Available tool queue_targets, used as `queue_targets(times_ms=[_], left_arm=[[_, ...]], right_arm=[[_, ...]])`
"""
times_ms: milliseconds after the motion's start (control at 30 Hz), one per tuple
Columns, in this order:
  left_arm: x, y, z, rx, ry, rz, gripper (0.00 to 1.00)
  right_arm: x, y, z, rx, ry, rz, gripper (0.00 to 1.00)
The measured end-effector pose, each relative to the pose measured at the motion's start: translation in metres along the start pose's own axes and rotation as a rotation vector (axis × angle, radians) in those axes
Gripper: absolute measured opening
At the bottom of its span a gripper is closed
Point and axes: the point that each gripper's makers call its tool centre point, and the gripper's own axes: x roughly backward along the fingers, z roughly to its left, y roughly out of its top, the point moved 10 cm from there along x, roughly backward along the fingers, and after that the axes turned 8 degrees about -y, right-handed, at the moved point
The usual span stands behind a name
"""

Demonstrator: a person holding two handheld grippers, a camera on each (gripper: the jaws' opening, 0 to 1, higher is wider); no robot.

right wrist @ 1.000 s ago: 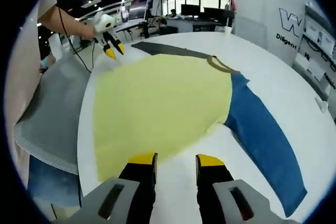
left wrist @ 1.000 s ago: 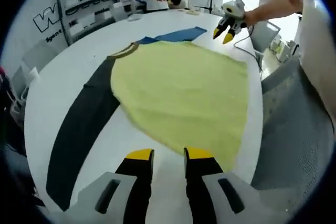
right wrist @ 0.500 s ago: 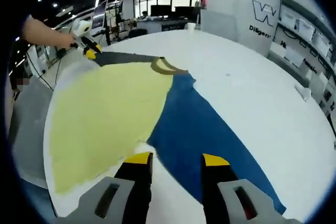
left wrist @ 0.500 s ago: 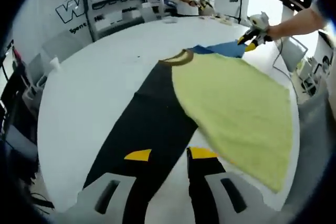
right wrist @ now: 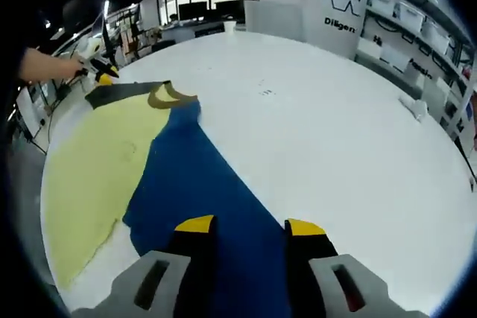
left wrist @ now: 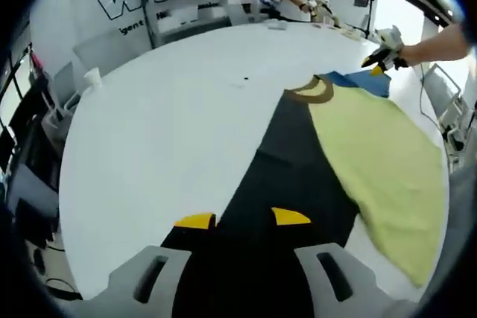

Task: Fold the garment on the visible template until the final outline fits inside the template.

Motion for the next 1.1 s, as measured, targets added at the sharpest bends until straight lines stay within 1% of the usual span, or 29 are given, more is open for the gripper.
queue_targets(times_ms=[100,200,233,333,367,433,467,600,667,733,767,833,1100], left_arm=[[-0.007,0.002,0.004,-0.015,-0.003,0.029,0.32],[-0.011,0.004,0.0,-0.022,-0.005,0.051,0.31],[-0.014,0.004,-0.001,-0.025,-0.007,0.067,0.31],[-0.016,0.004,-0.004,-0.036,-0.003,0.082,0.3],[-0.018,0.004,-0.005,-0.033,-0.003,0.087,0.29],[-0.019,0.003,-0.005,-0.031,-0.001,0.093,0.28],[-0.017,0.004,-0.005,-0.018,-0.005,0.081,0.28],[-0.016,0.005,-0.004,-0.003,-0.001,0.076,0.27],[-0.015,0.004,-0.005,0.009,0.0,0.077,0.2],[-0.013,0.002,-0.006,-0.006,0.007,0.105,0.07],[-0.013,0.002,-0.007,-0.005,0.007,0.095,0.07],[-0.013,0.002,-0.006,0.022,0.009,0.091,0.07],[-0.013,0.001,-0.005,0.056,0.034,0.094,0.06]], right_arm=[[-0.005,-0.001,-0.003,0.009,0.014,0.017,0.29],[-0.009,-0.002,-0.005,0.024,0.015,0.033,0.27],[-0.009,-0.003,-0.007,0.015,0.016,0.041,0.27],[-0.011,-0.007,-0.01,0.005,0.015,0.062,0.27],[-0.009,-0.006,-0.01,0.005,0.02,0.039,0.26],[-0.008,-0.008,-0.015,-0.001,0.007,0.056,0.22],[-0.006,-0.009,-0.015,-0.001,0.006,0.058,0.21],[-0.003,-0.014,-0.015,0.019,0.002,0.056,0.13],[0.001,-0.015,-0.013,0.021,-0.003,0.056,0.1],[0.003,-0.016,-0.011,0.035,-0.008,0.061,0.05],[0.005,-0.016,-0.01,0.038,-0.01,0.064,0.04],[0.008,-0.018,-0.01,0.043,-0.019,0.07,0.0],[0.016,-0.026,-0.009,0.039,-0.058,0.086,0.0]])
